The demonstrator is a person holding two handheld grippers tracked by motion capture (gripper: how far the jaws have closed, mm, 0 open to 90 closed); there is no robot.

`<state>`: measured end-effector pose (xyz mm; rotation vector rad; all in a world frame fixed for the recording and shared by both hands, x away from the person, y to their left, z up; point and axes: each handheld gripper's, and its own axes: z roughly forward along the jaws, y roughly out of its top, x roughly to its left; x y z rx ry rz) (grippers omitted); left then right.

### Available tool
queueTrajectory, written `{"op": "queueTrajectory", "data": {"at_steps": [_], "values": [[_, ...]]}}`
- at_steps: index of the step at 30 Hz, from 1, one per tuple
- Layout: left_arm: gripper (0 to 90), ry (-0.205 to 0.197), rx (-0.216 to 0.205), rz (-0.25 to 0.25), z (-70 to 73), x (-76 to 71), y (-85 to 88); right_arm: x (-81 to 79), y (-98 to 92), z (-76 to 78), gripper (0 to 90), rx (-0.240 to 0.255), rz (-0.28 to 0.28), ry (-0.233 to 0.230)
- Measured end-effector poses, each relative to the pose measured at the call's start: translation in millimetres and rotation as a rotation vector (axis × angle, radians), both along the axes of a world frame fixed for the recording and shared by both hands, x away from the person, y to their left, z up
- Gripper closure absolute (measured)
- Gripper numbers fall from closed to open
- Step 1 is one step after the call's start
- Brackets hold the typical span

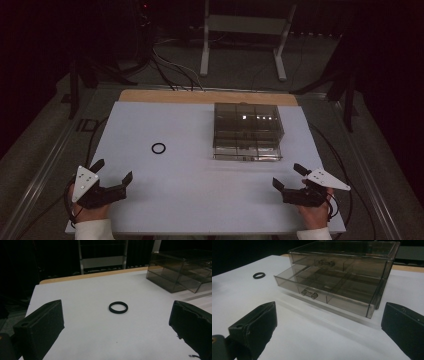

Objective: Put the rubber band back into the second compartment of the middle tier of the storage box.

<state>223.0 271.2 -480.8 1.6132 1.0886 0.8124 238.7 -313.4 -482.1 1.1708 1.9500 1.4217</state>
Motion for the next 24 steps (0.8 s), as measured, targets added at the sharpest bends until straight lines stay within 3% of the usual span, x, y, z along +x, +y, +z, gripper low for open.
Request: {"op": "queueTrajectory", "data": {"at_steps": [5,10,15,24], "values": [[0.4,0.0,-0.028,-0.011,-0.9,-0.3,0.9,-1.0,3.3,0.4,0.9,-0.025,-0.009,-0.01],[0.5,0.001,-0.03,-0.006,-1.6,-1.4,0.1,-2.9,9.4,1.0,0.9,-0.067,-0.033,-0.021],[0.5,-0.007,-0.056,-0.001,3.4,-0.3,-2.1,-3.5,8.4,0.6,0.9,-0.047,-0.051,-0.026],[0.5,0.004,-0.023,-0.004,14.8,5.4,-6.7,-3.1,7.0,-0.6,1.0,-0.026,-0.054,-0.03]]}}
